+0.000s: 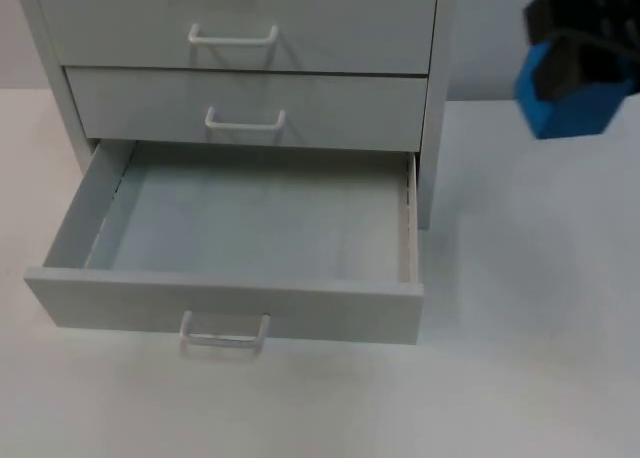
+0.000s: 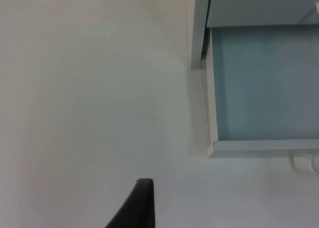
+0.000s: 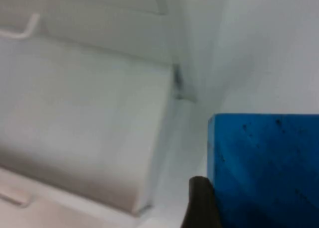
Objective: Open the drawer with the left hand, place the block into the drawer with the right hand, then close the drawer with the left hand.
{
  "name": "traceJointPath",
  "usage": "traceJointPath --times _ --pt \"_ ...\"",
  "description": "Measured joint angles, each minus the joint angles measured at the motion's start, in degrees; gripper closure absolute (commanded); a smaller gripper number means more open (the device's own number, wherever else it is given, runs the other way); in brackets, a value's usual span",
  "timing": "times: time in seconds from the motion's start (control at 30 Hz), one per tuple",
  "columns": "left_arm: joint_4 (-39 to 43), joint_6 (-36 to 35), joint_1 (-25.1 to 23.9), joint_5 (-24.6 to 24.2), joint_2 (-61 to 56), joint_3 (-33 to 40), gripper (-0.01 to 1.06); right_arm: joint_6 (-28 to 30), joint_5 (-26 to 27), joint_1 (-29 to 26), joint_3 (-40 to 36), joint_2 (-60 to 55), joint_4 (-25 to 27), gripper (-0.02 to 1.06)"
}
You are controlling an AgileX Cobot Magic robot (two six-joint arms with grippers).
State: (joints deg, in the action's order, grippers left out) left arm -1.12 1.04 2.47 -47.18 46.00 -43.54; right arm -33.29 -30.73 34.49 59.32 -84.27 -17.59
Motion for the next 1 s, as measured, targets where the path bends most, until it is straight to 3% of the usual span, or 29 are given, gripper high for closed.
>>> traceJointPath --times 0.2,0.33,0.5,0.7,0.83,0.9,1.0 --pt "0.0 0.0 0.0 0.1 0.0 0.0 0.00 -6.4 3.6 6.0 0.0 -3.4 -3.4 1.05" --pt "0.0 0.0 0.0 0.3 0.0 0.0 0.00 -19.5 5.4 12.0 1.9 -10.1 -13.4 1.05" --pt "0.0 0.0 0.0 0.5 0.0 0.0 0.00 -27.8 5.7 15.7 7.2 -17.6 -20.0 1.05" --pt "0.0 0.0 0.0 0.6 0.0 0.0 0.00 -31.6 6.3 16.7 13.9 -25.9 -22.8 1.05" --pt "0.0 0.0 0.0 0.7 0.0 0.0 0.00 -37.1 6.4 16.7 16.6 -30.6 -27.7 1.05" --pt "0.0 0.0 0.0 0.7 0.0 0.0 0.00 -44.2 6.5 16.7 17.7 -33.6 -33.6 1.05" --pt "0.0 0.0 0.0 0.8 0.0 0.0 0.00 -48.9 6.6 16.7 17.9 -35.2 -37.8 1.05"
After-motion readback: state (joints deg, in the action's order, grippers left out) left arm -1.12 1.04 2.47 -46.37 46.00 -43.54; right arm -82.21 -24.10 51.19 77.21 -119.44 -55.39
